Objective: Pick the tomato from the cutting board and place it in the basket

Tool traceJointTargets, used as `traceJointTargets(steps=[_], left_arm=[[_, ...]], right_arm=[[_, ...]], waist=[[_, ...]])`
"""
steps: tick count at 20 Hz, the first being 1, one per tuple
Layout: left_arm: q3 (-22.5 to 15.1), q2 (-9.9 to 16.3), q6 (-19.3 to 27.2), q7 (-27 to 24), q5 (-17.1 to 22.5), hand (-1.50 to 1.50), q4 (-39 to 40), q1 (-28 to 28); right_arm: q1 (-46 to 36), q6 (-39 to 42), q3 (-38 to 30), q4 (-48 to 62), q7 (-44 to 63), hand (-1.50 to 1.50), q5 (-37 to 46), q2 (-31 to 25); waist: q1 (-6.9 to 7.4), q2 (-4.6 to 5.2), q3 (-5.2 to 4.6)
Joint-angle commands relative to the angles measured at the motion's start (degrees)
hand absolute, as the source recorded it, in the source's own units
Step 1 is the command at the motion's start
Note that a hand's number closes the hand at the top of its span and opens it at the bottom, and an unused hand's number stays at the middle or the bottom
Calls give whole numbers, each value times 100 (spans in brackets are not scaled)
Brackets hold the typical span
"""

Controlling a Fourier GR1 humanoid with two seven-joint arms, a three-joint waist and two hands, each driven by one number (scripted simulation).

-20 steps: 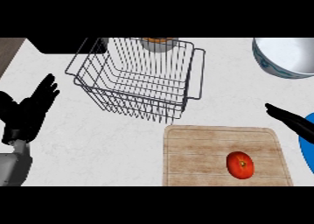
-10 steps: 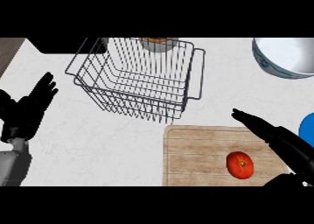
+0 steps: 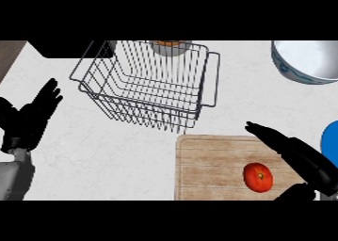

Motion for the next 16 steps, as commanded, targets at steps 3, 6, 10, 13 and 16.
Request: traceJointTargets(steps=[3,6,10,13,16], left_arm=[[181,-44,-136,69,-76,0,-238,94],[221,-22,-222,347,-20,0,-335,108],[151,-336,-9,65,-333,0,-99,34],[242,-322,-94,-66,-421,0,318,-258],[261,-274,-109,405,-328,0,-428,104]], right_arm=[[-194,-9,-214,650,-606,-150,42,-83],[-83,660,-493,26,-396,-150,-451,-210],[-42,272,-132,208,-636,-150,-4,67],[73,100,-159,532,-1068,-150,209,-35],[536,31,-47,-168,-738,-150,456,9]], waist=[[15,-2,1],[5,-5,0],[5,-2,1],[-7,1,0],[-9,-6,0]])
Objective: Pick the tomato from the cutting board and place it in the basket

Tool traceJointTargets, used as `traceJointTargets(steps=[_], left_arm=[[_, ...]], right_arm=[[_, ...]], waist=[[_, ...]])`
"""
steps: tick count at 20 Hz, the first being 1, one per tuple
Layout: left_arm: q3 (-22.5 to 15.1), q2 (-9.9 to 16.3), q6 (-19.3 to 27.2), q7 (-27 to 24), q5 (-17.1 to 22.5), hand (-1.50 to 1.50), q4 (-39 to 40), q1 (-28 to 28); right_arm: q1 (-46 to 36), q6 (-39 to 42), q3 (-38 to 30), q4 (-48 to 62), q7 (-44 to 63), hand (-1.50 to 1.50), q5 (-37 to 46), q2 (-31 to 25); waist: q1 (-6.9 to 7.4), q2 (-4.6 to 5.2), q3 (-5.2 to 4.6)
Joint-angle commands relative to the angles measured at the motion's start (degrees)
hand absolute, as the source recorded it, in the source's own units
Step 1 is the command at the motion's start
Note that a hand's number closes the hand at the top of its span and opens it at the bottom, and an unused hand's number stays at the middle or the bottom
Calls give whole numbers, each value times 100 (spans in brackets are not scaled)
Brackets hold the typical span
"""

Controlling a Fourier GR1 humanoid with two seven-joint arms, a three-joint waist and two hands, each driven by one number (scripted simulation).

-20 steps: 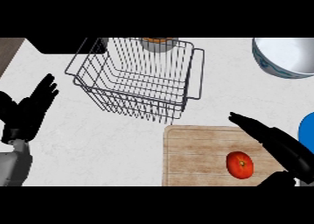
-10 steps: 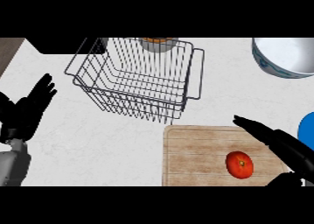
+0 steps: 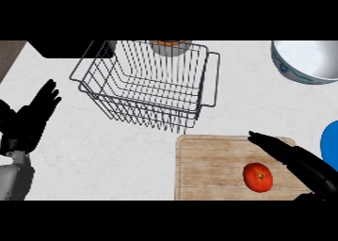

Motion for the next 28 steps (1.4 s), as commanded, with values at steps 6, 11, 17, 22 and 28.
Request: traceJointTargets(steps=[6,11,17,22,28], left_arm=[[-81,-322,64,-143,-297,0,213,-104],[-102,-390,155,-84,-378,0,-45,-50],[57,-338,57,152,-370,0,90,-304],[247,-227,-189,83,-213,0,-129,28],[114,-323,-184,3,-251,0,176,-257]], right_arm=[[9,-575,276,266,19,-150,773,263],[65,-844,704,484,-524,150,1414,-179],[-100,-1022,875,686,-303,150,1629,341],[143,-1068,759,557,-638,150,1679,102],[210,-1517,2848,176,1767,150,2505,1848]], waist=[[-7,5,-1],[-7,7,1],[-6,3,-1],[2,0,0],[108,-7,-25]])
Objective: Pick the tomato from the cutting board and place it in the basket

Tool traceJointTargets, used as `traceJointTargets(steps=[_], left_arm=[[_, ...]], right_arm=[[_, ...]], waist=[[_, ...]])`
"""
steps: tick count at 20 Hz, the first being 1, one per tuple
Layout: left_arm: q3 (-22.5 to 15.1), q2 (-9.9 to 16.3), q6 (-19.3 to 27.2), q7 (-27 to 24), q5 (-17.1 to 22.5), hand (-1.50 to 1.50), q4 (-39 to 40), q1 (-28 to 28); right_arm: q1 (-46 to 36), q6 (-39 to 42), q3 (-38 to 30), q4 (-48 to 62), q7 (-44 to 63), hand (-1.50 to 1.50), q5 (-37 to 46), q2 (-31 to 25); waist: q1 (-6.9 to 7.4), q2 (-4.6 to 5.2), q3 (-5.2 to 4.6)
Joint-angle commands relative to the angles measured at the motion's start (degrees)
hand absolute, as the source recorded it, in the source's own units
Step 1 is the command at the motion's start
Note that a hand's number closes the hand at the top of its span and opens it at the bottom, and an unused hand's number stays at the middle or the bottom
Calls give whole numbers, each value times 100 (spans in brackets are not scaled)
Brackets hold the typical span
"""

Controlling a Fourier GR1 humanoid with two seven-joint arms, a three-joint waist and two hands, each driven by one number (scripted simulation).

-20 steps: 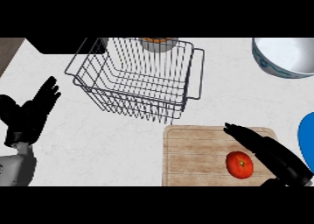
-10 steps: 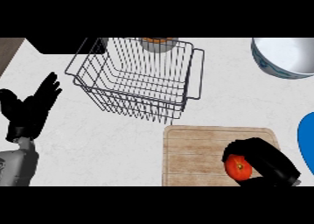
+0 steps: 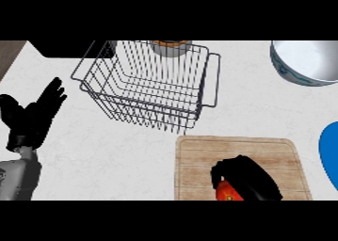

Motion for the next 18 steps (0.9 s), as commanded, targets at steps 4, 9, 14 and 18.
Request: traceJointTargets(steps=[4,9,14,18], left_arm=[[-85,-25,-39,38,-24,0,16,-82],[-75,-59,-33,12,4,0,27,-85],[-51,-37,3,-5,-47,0,114,-5],[-58,-107,61,5,-34,0,88,-55]], right_arm=[[207,-536,1611,10,1691,150,170,778],[465,-1672,2599,-260,2353,150,-659,792],[329,-3027,3583,-752,2759,150,-858,797],[62,-3877,3896,-918,3208,150,-762,789]], waist=[[136,19,55],[114,31,109],[90,-27,88],[-37,-99,59]])
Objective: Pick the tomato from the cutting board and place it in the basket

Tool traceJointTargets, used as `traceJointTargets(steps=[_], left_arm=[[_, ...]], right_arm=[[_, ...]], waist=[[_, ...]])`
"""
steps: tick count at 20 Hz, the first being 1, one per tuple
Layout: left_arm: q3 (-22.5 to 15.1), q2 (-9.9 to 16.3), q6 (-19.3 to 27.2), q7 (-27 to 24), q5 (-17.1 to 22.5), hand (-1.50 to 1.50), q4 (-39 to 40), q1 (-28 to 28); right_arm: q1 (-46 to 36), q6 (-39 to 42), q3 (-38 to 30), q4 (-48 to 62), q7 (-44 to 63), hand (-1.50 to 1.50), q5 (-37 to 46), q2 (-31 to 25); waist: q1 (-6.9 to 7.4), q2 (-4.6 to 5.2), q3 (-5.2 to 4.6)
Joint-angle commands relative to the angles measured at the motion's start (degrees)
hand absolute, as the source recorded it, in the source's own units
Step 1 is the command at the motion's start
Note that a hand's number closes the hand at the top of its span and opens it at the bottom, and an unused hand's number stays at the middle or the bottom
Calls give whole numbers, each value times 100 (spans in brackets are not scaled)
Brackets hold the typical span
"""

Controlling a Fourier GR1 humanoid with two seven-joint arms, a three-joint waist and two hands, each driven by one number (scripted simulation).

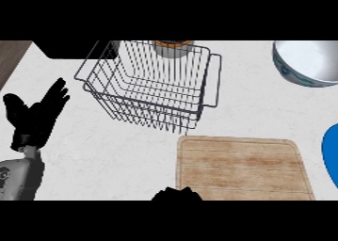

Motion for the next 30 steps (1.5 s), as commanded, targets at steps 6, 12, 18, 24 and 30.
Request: traceJointTargets(steps=[6,12,18,24,30], left_arm=[[71,84,14,-9,-10,0,4,-10],[-13,28,25,-80,-94,0,63,91],[-24,54,-7,-84,-84,0,-23,53],[-26,63,-27,-96,-91,0,11,75],[-136,-49,-59,-105,-91,0,87,-57]], right_arm=[[-537,-1541,688,-332,1273,150,385,224],[-1066,-1922,588,-320,1938,150,789,213],[-1759,-2071,224,-344,2746,150,1113,218],[-2708,-1734,-209,-183,3976,150,1703,238],[-3945,-1265,-764,205,5162,150,1972,244]], waist=[[-61,-52,-44],[-35,-8,-63],[77,-6,-64],[124,-10,-80],[236,47,-67]])
